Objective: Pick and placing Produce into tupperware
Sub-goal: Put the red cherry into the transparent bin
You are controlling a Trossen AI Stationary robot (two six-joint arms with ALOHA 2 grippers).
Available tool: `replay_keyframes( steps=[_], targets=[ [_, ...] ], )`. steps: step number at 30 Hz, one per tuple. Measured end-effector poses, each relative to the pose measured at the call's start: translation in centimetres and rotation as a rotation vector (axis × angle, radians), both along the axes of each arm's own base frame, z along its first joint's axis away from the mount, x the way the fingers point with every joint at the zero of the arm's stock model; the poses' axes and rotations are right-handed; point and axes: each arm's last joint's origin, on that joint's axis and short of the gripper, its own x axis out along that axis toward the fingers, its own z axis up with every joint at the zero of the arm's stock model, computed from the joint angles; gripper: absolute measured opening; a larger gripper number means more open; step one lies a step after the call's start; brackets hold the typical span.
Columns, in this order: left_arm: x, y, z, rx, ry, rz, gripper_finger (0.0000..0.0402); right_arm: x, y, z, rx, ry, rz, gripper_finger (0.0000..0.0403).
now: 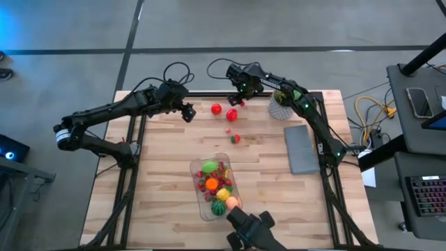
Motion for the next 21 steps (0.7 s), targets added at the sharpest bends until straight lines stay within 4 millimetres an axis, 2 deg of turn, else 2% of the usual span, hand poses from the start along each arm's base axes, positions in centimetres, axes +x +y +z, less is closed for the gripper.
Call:
replay_keyframes(
  steps=[8,13,21],
  targets=[
    [0.0,0.1,0.0,0.0,0.0,0.003,0.0239,0.0,0.1,-0.1,0.039,-0.029,0.013,0.0161],
    [0.0,0.1,0.0,-0.001,0.0,0.004,0.0239,-0.2,0.2,-1.0,0.062,-0.006,0.004,0.0141],
    [0.0,0.1,-0.1,-0.003,-0.001,0.007,0.0239,-0.1,0.2,-1.3,0.044,-0.002,0.002,0.0148]
  ],
)
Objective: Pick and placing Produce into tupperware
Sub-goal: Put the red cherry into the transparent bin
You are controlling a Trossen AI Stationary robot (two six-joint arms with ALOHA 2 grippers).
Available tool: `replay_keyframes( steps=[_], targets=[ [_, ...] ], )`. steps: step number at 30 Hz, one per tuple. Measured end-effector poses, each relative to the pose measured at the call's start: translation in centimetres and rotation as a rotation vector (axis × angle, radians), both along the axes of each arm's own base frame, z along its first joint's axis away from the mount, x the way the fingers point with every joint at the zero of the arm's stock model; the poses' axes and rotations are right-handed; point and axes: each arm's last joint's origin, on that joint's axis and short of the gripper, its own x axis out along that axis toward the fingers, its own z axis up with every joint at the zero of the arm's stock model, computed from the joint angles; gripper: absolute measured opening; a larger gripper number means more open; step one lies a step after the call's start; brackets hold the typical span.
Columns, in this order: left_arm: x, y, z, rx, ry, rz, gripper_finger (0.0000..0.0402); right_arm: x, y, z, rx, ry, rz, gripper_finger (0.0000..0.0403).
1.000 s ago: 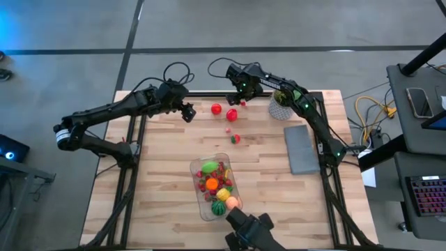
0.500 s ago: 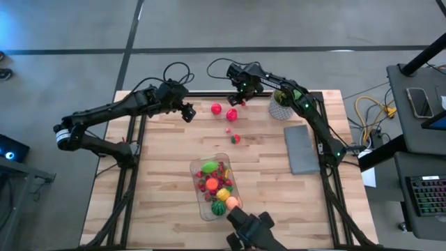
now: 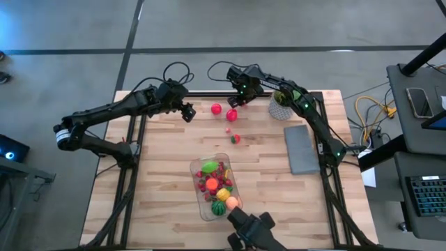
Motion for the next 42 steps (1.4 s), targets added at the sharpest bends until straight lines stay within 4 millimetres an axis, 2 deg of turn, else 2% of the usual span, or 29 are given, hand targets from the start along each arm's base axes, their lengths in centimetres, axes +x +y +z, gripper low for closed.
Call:
replay_keyframes(
  steps=[9,19,26,30,36,39,42],
  targets=[
    [0.0,0.0,0.0,0.0,0.0,0.0,0.0239,-0.1,-0.2,-0.2,-0.017,-0.001,0.021,0.0158],
    [0.0,0.0,0.0,0.0,0.001,0.0,0.0239,-0.2,-0.2,-0.3,-0.007,0.011,0.021,0.0102],
    [0.0,0.0,0.0,-0.001,0.0,0.002,0.0239,-0.1,-0.3,0.2,-0.019,-0.005,0.022,0.0119],
    [0.0,0.0,0.0,-0.002,-0.002,0.003,0.0239,0.0,-0.1,0.6,-0.006,-0.017,0.024,0.0114],
    [0.0,0.0,0.0,-0.001,-0.003,0.003,0.0239,-0.1,1.3,3.2,0.005,-0.029,0.054,0.0104],
    [0.0,0.0,0.0,-0.001,-0.003,0.003,0.0239,0.0,2.7,5.7,-0.01,-0.057,0.081,0.0106],
    [0.0,0.0,0.0,-0.001,-0.003,0.003,0.0239,0.4,5.0,8.8,-0.016,-0.127,0.149,0.0106]
  ],
)
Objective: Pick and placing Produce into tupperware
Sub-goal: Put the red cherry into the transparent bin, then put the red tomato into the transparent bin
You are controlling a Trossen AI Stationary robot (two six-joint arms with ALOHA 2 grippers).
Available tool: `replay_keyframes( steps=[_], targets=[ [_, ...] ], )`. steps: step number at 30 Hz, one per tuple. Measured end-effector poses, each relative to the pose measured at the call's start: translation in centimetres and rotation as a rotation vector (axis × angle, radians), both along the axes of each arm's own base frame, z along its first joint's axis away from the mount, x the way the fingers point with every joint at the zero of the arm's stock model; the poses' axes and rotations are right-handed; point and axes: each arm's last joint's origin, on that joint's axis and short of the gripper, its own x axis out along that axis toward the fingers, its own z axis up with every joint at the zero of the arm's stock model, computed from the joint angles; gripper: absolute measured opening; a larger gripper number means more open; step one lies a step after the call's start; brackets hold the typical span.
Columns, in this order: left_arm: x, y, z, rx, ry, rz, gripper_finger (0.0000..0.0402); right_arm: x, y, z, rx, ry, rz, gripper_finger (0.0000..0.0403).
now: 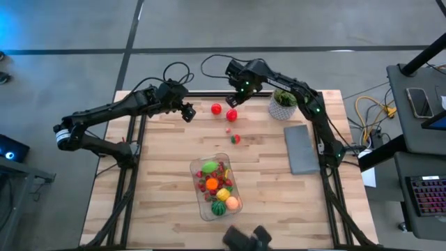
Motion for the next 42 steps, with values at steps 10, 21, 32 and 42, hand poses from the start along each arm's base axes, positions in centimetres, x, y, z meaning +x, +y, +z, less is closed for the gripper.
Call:
replay_keyframes(
  steps=[10,21,32,42],
  targets=[
    [-1.3,-1.8,0.4,-0.185,-0.086,0.036,0.0239,1.7,11.8,6.8,-0.058,-0.137,0.353,0.0107],
    [-6.7,-6.0,2.9,-0.274,-0.25,0.199,0.0239,3.8,24.8,5.7,-0.055,-0.196,0.658,0.0107],
    [-9.6,-7.5,4.0,-0.365,-0.419,0.229,0.0239,4.7,31.5,5.0,-0.169,-0.279,0.633,0.0159],
    [-8.0,-7.2,3.3,-0.403,-0.365,0.234,0.0239,2.6,30.0,6.0,-0.316,-0.101,0.471,0.0259]
  ],
)
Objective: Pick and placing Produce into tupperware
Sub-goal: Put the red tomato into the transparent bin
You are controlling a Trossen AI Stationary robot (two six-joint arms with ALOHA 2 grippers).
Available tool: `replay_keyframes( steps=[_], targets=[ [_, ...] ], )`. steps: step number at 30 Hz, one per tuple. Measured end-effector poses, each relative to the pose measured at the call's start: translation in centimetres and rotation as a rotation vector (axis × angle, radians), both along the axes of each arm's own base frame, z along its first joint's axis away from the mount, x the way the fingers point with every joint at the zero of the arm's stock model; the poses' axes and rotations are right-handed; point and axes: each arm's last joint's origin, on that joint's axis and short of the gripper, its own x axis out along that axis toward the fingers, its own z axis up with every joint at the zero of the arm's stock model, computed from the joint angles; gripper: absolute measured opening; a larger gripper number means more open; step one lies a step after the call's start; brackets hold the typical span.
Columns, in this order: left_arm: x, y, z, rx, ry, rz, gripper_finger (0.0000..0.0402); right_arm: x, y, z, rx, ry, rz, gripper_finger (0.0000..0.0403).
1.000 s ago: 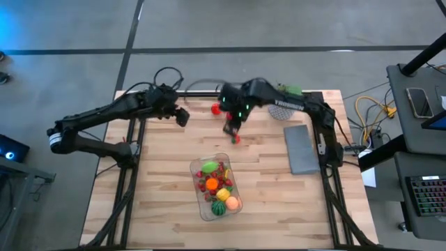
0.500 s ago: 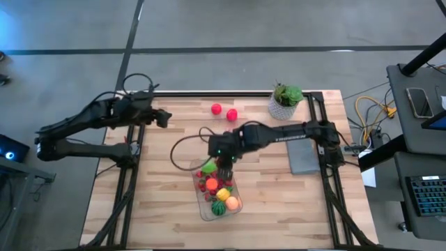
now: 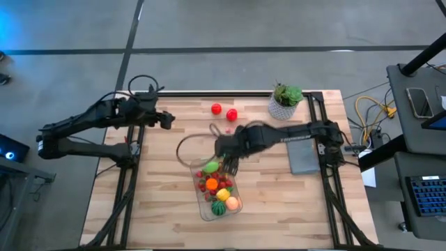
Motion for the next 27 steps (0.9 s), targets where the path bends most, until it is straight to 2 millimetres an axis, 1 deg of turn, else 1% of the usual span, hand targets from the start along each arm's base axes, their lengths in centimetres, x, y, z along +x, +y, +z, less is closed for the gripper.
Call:
replay_keyframes(
  steps=[2,4,8,11,13,17,19,23,25,27],
  targets=[
    [0.6,0.1,-0.3,-0.011,0.021,-0.008,0.0239,-0.4,-2.0,0.0,0.036,0.05,-0.043,0.0265],
    [1.3,0.2,-0.7,-0.013,0.054,-0.03,0.0239,-0.7,-4.1,-0.4,0.081,0.092,-0.074,0.0265],
    [3.0,0.6,-1.7,0.026,0.147,-0.129,0.0239,-1.0,-8.0,-1.4,0.11,0.13,-0.136,0.0256],
    [4.7,1.0,-2.5,0.068,0.21,-0.239,0.0239,-1.6,-10.3,-1.4,0.118,0.135,-0.18,0.0245],
    [5.9,1.3,-3.0,0.119,0.241,-0.305,0.0239,-2.1,-11.5,-0.8,0.119,0.117,-0.21,0.0239],
    [8.7,2.2,-4.0,0.249,0.292,-0.439,0.0239,-3.7,-13.5,1.3,0.107,0.055,-0.272,0.023],
    [10.2,2.7,-4.5,0.344,0.31,-0.519,0.0239,-4.6,-14.4,2.4,0.071,0.023,-0.326,0.0227],
    [12.8,3.7,-5.7,0.552,0.379,-0.676,0.0239,-7.7,-15.8,5.5,-0.058,-0.038,-0.475,0.0227],
    [13.8,4.5,-6.4,0.617,0.424,-0.696,0.0239,-9.4,-16.0,7.2,-0.114,-0.075,-0.535,0.023],
    [14.7,5.6,-7.4,0.647,0.462,-0.691,0.0239,-11.0,-15.9,8.7,-0.153,-0.116,-0.584,0.0236]
  ],
)
